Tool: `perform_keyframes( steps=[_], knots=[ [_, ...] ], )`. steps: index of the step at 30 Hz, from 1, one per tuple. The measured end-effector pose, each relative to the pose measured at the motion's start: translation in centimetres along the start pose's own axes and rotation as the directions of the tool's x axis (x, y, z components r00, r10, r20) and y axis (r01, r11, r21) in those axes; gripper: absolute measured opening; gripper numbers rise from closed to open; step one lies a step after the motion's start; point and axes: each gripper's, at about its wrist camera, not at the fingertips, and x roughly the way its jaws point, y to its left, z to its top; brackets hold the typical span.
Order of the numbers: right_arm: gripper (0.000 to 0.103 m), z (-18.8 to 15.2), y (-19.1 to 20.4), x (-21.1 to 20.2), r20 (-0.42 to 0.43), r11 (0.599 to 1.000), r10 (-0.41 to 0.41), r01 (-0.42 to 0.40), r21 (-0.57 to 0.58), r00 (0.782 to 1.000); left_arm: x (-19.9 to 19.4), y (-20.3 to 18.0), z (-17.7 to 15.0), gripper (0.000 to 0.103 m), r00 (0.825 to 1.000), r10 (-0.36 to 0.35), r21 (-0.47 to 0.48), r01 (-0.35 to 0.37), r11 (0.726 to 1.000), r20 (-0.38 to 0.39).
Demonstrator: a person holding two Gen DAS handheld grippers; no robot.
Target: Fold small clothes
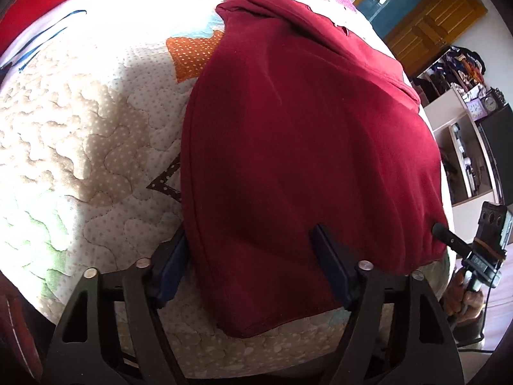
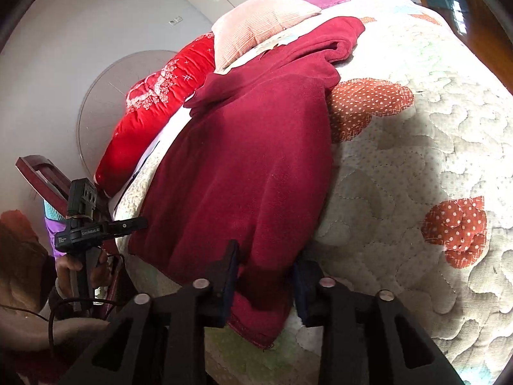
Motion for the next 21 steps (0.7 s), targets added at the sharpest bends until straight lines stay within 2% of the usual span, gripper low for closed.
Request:
perform_keyframes(
  steps=[2,3,5,9,12,14,17,19,21],
  knots=[
    [0.013,0.0,0.8,-0.1,-0.003,1.0,0.027,-0.027,-0.007,1.0,-0.5,0.5,0.0,0.018,0.998,-0.061,-0.024,0.061,0.998,-0.008],
    [0.011,0.0,1.1,-0.4,0.0,0.999,0.053,-0.053,-0.008,0.999,-0.8,0.7,0.0,0.012,0.995,-0.103,-0.037,0.102,0.994,-0.014],
    [0.01,-0.1,2.3,-1.3,-0.001,0.993,0.12,-0.12,-0.019,0.993,-1.7,0.5,-0.2,0.01,0.993,-0.118,0.002,0.118,0.993,0.005],
    [0.009,-1.1,5.3,-3.3,-0.032,0.981,0.162,-0.165,-0.105,0.986,-4.3,-0.3,-1.5,0.009,0.986,-0.167,0.08,0.165,0.983,0.022],
    [0.009,-2.1,5.0,-3.3,-0.049,0.987,0.091,-0.097,-0.129,0.995,-4.6,1.1,-2.0,0.009,0.987,-0.163,0.069,0.162,0.984,0.014],
    [0.009,-2.4,2.9,-2.3,-0.055,0.997,0.04,-0.043,-0.063,0.998,-3.7,2.4,-2.1,0.009,0.989,-0.145,0.028,0.145,0.989,-0.002],
    [0.009,-2.9,0.9,-1.2,-0.074,1.0,0.014,-0.013,0.017,0.997,-3.5,3.5,-2.8,0.011,0.983,-0.181,-0.025,0.181,0.983,-0.019],
    [0.016,-2.8,0.6,-1.1,-0.08,0.998,0.038,-0.034,0.045,0.996,-4.0,3.7,-3.2,0.012,0.985,-0.175,-0.028,0.174,0.984,-0.015],
    [0.041,-2.6,0.4,-0.9,-0.09,0.996,0.067,-0.061,0.064,0.994,-4.9,4.1,-3.5,0.014,0.989,-0.147,-0.019,0.147,0.989,-0.011]
  ],
)
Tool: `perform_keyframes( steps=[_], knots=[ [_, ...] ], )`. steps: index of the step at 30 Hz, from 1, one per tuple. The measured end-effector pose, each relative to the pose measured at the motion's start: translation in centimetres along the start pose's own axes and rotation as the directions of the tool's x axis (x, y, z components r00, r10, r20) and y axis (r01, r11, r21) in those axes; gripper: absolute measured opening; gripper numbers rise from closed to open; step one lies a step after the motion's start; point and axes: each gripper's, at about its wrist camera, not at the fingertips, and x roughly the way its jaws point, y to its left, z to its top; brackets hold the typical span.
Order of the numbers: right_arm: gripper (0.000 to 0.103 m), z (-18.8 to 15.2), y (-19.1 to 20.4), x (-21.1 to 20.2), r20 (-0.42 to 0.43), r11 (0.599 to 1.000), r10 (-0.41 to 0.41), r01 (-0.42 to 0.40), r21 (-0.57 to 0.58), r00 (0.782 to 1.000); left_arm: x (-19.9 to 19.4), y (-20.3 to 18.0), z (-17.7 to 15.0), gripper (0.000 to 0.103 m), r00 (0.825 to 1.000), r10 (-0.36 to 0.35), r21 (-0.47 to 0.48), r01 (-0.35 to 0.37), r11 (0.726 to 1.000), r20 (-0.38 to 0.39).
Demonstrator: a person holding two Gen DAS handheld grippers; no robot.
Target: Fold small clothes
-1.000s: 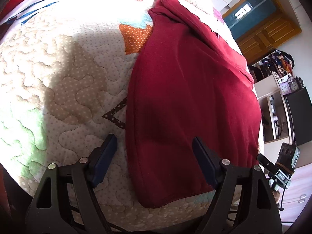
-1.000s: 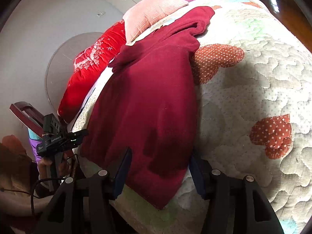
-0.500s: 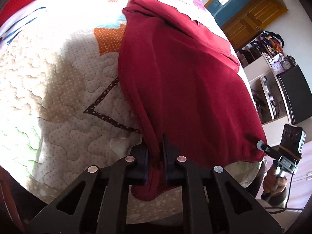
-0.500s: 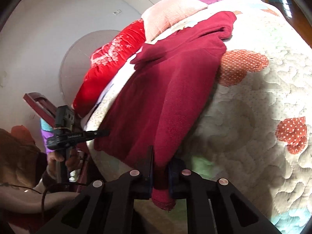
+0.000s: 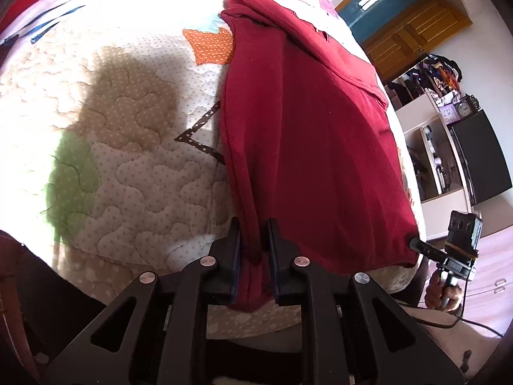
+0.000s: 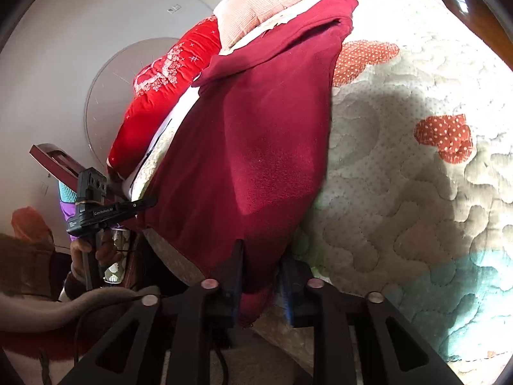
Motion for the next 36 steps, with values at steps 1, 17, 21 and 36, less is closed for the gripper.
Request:
perform_keyframes(
  steps=[1,17,21,36],
  knots=[
    [0.044,0.2,0.0,0.1,0.006,1.0,0.018,-0.018,0.004,1.0,-0.3,0.1,0.1,0.015,1.0,0.001,-0.005,-0.001,1.0,0.002],
    [0.047,0.6,0.4,2.8,-0.006,0.993,0.104,-0.104,-0.055,0.995,1.9,-0.4,-0.9,0.071,1.0,0.011,-0.072,-0.011,0.997,0.002],
    [0.047,0.5,0.2,2.8,-0.001,0.991,0.118,-0.118,-0.055,0.993,2.2,-1.1,-1.1,0.078,1.0,0.026,-0.041,-0.026,0.999,-0.007],
    [0.019,7.1,3.7,-0.9,0.165,0.953,0.261,-0.226,-0.202,0.951,-2.0,-4.5,5.0,0.01,0.996,-0.049,0.091,0.042,0.995,0.077]
  ],
)
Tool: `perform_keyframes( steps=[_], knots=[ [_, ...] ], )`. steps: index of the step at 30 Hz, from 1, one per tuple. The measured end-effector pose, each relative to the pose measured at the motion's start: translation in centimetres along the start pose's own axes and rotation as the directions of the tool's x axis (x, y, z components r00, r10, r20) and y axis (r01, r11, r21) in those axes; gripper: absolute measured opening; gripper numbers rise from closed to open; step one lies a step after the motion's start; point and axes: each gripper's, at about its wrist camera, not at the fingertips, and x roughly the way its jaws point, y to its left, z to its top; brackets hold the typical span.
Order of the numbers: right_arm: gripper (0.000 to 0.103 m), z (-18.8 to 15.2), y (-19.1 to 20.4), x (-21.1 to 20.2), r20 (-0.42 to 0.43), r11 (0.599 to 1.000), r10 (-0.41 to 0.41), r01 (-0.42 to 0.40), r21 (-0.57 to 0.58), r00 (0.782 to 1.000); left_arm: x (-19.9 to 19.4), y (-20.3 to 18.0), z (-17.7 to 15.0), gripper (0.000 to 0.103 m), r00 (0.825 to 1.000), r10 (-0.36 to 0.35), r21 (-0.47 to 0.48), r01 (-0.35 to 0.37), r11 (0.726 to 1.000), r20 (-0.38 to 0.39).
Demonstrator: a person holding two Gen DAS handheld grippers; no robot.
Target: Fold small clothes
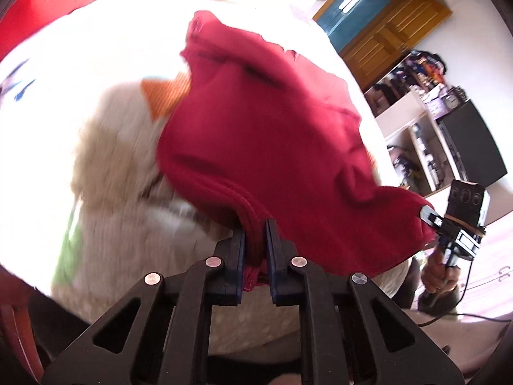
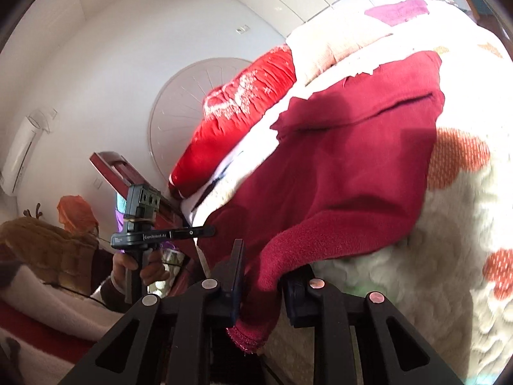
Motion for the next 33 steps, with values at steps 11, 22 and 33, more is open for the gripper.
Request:
perform_keyframes(
  steps=[11,22,33],
  knots=[
    [0.016,15.0,-4.5,0.7,0.212,0.982,-0.189,0.181,0.056,0.959,3.9,-1.8,17.4,0.01,0.979,-0.044,0.024,0.04,0.999,0.198],
    [0.043,20.7,-13.4,2.5,0.178,0.874,-0.444,0.381,0.301,0.878,11.1,2.7,27.5,0.08,0.975,-0.004,-0.125,0.032,0.992,0.223],
    [0.042,21.4,-11.1,9.0,0.119,0.819,-0.571,0.574,0.016,0.812,15.4,1.2,26.8,0.082,0.974,0.146,-0.07,-0.135,0.988,0.172]
  ],
)
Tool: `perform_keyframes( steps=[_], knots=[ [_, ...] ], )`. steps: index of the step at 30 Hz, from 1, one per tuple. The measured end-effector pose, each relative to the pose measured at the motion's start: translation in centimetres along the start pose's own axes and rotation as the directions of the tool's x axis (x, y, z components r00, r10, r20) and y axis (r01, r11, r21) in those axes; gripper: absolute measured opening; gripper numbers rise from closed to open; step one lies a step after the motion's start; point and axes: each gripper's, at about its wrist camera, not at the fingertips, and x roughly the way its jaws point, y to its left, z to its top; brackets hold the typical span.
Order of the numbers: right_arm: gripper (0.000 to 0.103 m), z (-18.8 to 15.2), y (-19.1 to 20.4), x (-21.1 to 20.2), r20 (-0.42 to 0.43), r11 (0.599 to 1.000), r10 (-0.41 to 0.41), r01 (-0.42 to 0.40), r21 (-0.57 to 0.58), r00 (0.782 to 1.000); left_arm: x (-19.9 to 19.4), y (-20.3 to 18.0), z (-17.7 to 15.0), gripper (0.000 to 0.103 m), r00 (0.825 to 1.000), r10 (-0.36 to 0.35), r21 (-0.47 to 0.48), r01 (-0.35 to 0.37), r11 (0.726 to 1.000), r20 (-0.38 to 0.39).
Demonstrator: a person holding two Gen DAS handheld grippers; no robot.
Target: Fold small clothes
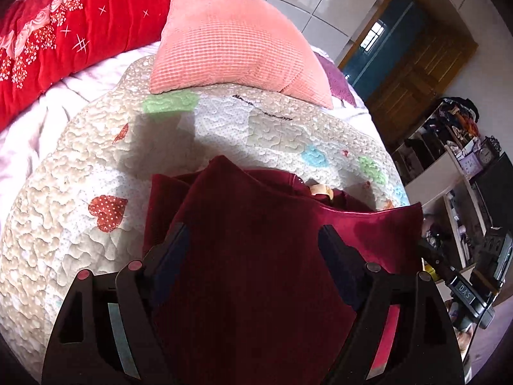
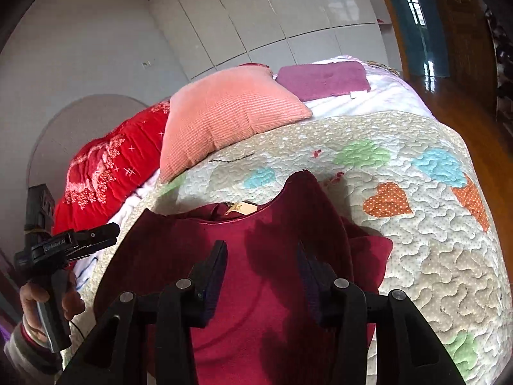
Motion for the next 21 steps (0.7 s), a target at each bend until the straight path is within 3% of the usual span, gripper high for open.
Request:
perform_keyframes(
  steps=[6,12,15,19,21],
  knots=[
    [0.041,1.1,-3.1,5.8,-0.072,0.993,-0.102,0.106,0.051,0.992,4.8,2.0,0.6,0.082,0.998,0.061,-0.041,-0.061,0.997,-0.013],
    [0.04,1.0,-3.3,7.8,-0.091,0.99,-0.136,0.138,0.02,0.987,6.3,2.0,0.5,0.082,0.994,0.111,0.021,-0.112,0.994,0.015],
    [0.04,1.1,-3.5,6.4,-0.1,0.993,-0.104,0.109,0.046,0.99,5.5,2.1,0.5,0.082,0.994,0.106,0.008,-0.106,0.994,0.019],
    [0.042,0.0,-2.8,0.7,-0.046,0.996,-0.051,0.054,0.075,0.998,2.4,2.2,-0.3,0.082,0.997,0.072,-0.001,-0.072,0.997,0.014],
    [0.048,-1.4,-2.5,-1.9,-0.04,0.994,-0.096,0.098,0.049,0.995,0.4,2.2,-1.3,0.082,0.998,0.052,0.004,-0.052,0.999,0.026]
  ],
)
